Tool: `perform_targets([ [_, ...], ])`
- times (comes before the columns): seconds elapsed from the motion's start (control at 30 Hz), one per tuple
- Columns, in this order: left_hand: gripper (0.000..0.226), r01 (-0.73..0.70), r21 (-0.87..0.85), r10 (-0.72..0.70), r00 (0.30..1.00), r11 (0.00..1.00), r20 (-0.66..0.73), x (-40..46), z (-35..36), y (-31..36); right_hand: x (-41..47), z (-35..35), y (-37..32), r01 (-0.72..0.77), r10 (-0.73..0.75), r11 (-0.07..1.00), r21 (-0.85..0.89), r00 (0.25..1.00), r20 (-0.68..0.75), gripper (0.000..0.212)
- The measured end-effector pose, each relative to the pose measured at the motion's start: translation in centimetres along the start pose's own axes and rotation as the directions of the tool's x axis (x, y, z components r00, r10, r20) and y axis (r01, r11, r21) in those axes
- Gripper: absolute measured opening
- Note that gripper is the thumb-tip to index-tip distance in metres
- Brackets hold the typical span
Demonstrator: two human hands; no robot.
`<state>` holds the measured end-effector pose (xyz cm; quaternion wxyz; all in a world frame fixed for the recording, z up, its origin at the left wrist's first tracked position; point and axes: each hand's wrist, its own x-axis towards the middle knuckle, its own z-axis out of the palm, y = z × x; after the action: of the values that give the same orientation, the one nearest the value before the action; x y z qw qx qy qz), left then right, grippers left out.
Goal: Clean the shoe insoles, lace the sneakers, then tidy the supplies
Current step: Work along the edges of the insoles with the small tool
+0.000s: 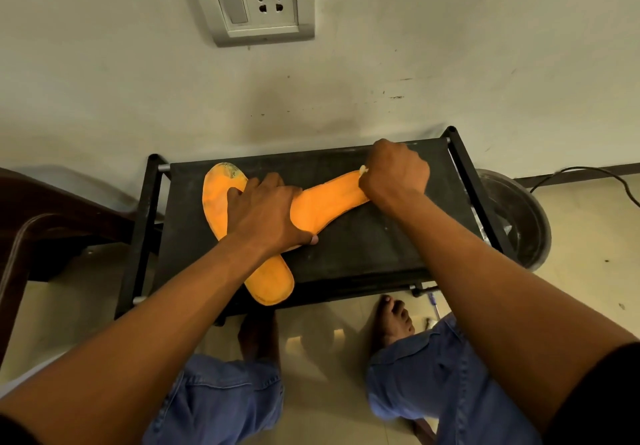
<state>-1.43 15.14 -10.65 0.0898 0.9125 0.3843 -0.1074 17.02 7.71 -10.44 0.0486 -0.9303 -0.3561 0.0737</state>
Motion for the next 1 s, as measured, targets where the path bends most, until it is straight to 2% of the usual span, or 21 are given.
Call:
perform_targets([
  [0.07,0.093,0.002,-0.004,-0.002,1.000,1.000,0.003,0.0,0.0,0.0,0.0,0.2,-0.4,0.024,-0.024,1.000,0.012,1.000,0.013,0.020],
  [0.27,0.092,0.000,0.008,0.000,1.000,1.000,0.006,0.2,0.1,0.0,-1.6,1.7,-2.8,0.241,-0.246,0.967,0.080,0.967,0.063,0.023],
  [0.33,0.093,-0.001,0.008,0.001,1.000,1.000,0.009,0.2,0.0,0.0,-1.4,1.7,-2.5,0.214,-0.216,0.975,0.051,0.976,0.038,0.020],
  [0.43,0.093,-0.003,0.001,0.003,1.000,1.000,0.010,0.1,-0.1,0.0,-0.4,1.2,-1.0,0.096,-0.096,0.995,-0.007,0.995,-0.008,0.013],
  [0.53,0.091,-0.007,-0.015,0.007,1.000,1.000,0.012,0.0,-0.2,0.0,0.5,0.9,0.4,0.011,-0.010,1.000,0.026,0.998,-0.059,0.015],
  [0.63,0.091,-0.014,-0.004,0.014,1.000,1.000,0.009,0.0,-0.2,-0.1,0.5,1.1,0.0,0.028,-0.026,0.999,0.046,0.999,-0.044,0.018],
  [0.73,0.092,-0.037,0.016,0.037,0.999,0.999,0.002,0.1,0.0,0.1,0.0,1.7,-1.3,0.142,-0.142,0.986,0.084,0.990,-0.005,0.018],
  [0.83,0.093,-0.039,0.033,0.039,0.999,0.999,0.016,0.2,0.0,0.2,-0.9,2.0,-2.1,0.247,-0.247,0.968,0.042,0.969,0.006,0.014],
  [0.9,0.094,-0.040,0.031,0.040,0.999,0.999,0.020,0.2,0.0,0.2,-0.9,1.7,-1.8,0.211,-0.211,0.977,-0.009,0.977,-0.020,0.011],
  [1.0,0.095,-0.044,0.016,0.043,0.999,0.999,0.018,0.1,0.0,0.1,-0.1,1.2,-0.2,0.080,-0.081,0.997,-0.021,0.995,-0.063,0.012],
])
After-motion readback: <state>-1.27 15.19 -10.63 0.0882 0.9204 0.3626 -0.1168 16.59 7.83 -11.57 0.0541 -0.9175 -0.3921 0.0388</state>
